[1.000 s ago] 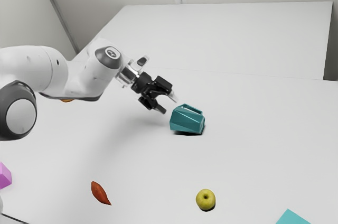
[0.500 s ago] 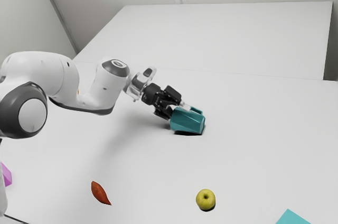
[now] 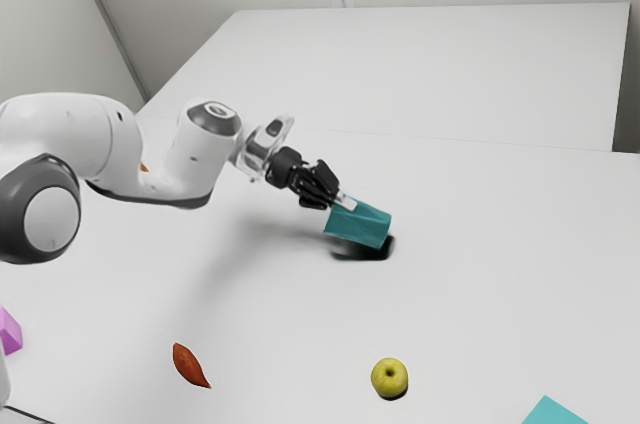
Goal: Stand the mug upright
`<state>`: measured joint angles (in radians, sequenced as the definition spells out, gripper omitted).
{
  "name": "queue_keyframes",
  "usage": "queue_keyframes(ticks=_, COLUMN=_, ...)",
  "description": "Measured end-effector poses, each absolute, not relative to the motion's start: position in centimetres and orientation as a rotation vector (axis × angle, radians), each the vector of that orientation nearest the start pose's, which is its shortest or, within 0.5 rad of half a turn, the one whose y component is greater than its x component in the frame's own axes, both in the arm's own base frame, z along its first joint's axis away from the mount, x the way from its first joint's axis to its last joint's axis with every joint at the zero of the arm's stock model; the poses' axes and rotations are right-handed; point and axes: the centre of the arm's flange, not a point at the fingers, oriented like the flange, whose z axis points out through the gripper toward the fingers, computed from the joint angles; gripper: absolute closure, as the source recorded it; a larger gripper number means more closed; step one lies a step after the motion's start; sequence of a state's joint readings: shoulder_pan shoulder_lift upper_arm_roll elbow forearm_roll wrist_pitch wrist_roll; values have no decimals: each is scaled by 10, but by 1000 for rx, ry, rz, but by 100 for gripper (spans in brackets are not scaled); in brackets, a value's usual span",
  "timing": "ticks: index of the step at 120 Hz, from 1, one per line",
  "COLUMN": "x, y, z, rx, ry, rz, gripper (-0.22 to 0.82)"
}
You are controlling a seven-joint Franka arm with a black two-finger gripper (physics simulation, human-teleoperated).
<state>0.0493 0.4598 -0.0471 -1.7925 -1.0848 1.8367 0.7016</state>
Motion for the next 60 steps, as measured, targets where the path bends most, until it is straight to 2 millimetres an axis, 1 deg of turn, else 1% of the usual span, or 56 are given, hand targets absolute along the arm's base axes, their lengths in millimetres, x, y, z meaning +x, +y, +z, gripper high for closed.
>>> queue_keyframes(ticks=8, x=629, y=-68, z=317, rx=2085, ry=-181, rz=11, gripper=77)
queue_keyframes(ticks=16, x=627, y=-67, z=341, rx=2101, ry=-225, rz=45, gripper=77)
queue_keyframes(ticks=24, x=624, y=-61, z=371, rx=2161, ry=-298, rz=75, gripper=77)
queue_keyframes(ticks=31, x=623, y=-52, z=393, rx=2257, ry=-382, rz=79, gripper=78)
queue_keyframes(ticks=44, x=621, y=-32, z=420, rx=2504, ry=-547, rz=37, gripper=78)
queue_keyframes(ticks=60, x=620, y=-12, z=436, rx=2779, ry=-664, rz=-21, gripper=78)
